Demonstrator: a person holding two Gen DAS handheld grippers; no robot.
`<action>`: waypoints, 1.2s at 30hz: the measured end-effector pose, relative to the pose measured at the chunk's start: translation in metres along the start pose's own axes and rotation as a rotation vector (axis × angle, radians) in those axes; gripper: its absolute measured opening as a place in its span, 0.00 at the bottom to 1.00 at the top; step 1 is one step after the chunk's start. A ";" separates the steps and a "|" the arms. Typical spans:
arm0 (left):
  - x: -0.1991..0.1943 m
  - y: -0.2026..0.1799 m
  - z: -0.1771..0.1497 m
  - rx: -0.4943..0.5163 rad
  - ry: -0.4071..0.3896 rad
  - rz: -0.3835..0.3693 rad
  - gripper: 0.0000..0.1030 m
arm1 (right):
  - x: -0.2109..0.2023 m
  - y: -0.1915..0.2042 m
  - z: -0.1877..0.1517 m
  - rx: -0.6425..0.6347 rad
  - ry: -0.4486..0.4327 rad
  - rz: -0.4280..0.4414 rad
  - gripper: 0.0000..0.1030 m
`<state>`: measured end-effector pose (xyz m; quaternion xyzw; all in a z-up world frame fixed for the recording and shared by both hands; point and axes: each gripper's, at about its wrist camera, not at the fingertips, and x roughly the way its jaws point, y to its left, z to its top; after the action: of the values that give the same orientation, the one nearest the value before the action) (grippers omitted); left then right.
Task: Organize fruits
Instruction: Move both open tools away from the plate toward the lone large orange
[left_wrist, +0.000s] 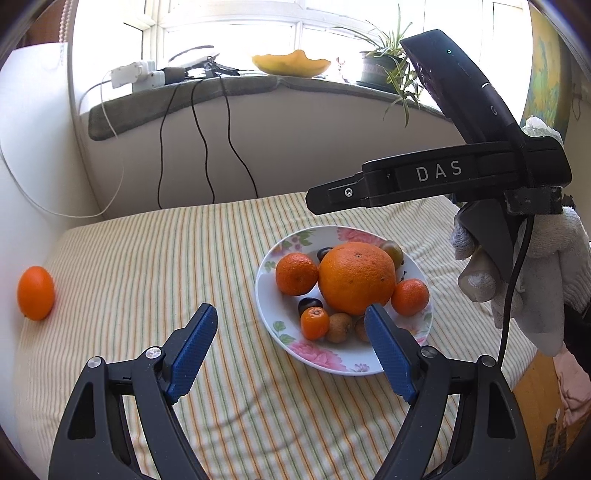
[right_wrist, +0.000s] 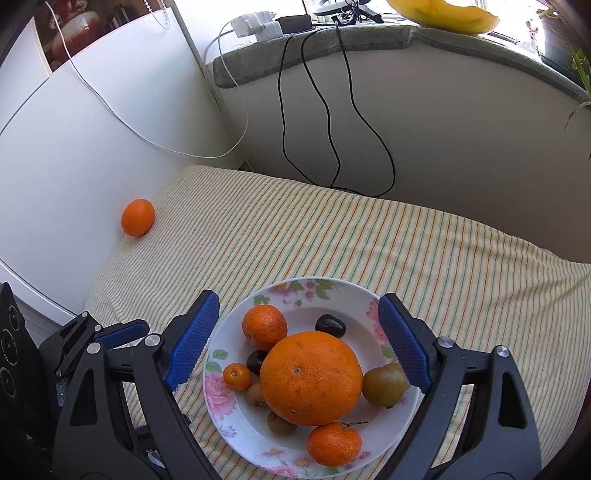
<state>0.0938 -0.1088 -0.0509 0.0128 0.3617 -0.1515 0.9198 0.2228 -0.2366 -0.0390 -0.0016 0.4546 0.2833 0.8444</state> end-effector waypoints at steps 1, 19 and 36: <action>-0.001 0.000 0.000 -0.001 -0.003 0.001 0.80 | 0.000 0.002 0.000 -0.003 -0.002 0.000 0.88; -0.015 0.021 0.000 -0.044 -0.039 0.033 0.80 | 0.000 0.018 0.010 -0.003 -0.060 0.029 0.88; -0.022 0.067 -0.007 -0.123 -0.065 0.087 0.80 | 0.027 0.060 0.023 -0.073 -0.032 0.071 0.88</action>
<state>0.0933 -0.0377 -0.0468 -0.0332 0.3395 -0.0893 0.9358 0.2235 -0.1676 -0.0315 -0.0117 0.4304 0.3294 0.8403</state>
